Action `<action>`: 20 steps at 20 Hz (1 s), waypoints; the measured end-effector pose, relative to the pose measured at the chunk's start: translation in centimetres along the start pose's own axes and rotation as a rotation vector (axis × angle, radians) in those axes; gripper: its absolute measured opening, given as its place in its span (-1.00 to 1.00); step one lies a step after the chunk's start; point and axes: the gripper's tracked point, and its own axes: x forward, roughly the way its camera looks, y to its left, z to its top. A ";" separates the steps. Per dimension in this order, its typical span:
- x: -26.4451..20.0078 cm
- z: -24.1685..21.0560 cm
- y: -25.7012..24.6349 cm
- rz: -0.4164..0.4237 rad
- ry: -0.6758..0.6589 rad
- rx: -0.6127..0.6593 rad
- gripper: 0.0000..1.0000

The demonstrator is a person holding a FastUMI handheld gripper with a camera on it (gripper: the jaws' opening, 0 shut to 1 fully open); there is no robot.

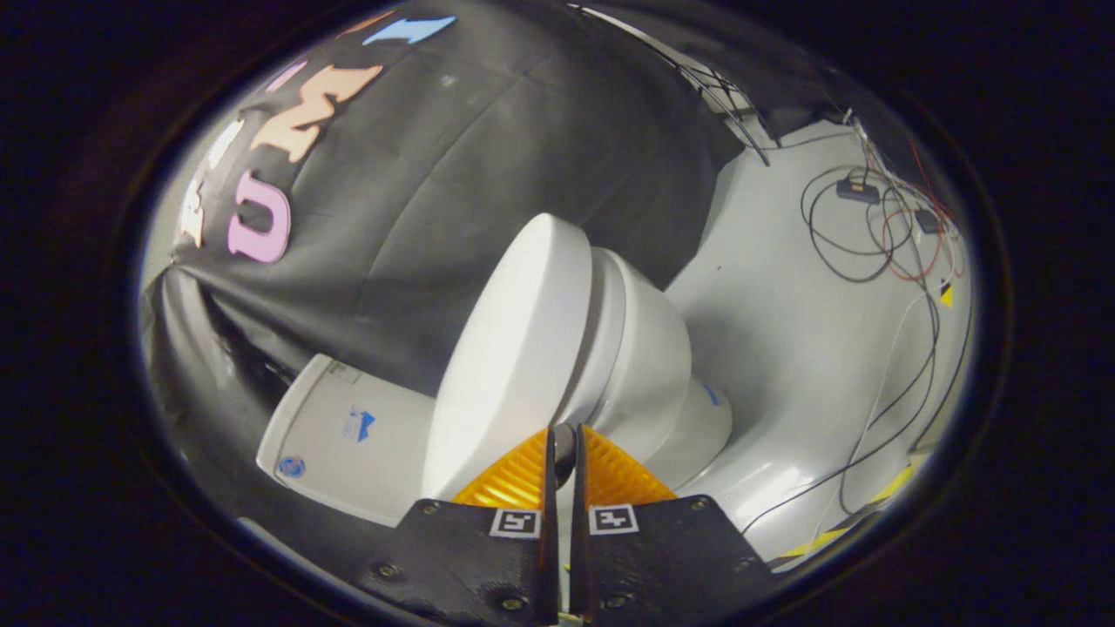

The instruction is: Open the toilet lid.

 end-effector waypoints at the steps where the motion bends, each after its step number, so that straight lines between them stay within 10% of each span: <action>1: -0.2 0.0 0.3 0.031 0.005 0.037 -0.88; 20: -2.4 2.0 5.5 0.028 -0.031 -0.055 -0.99</action>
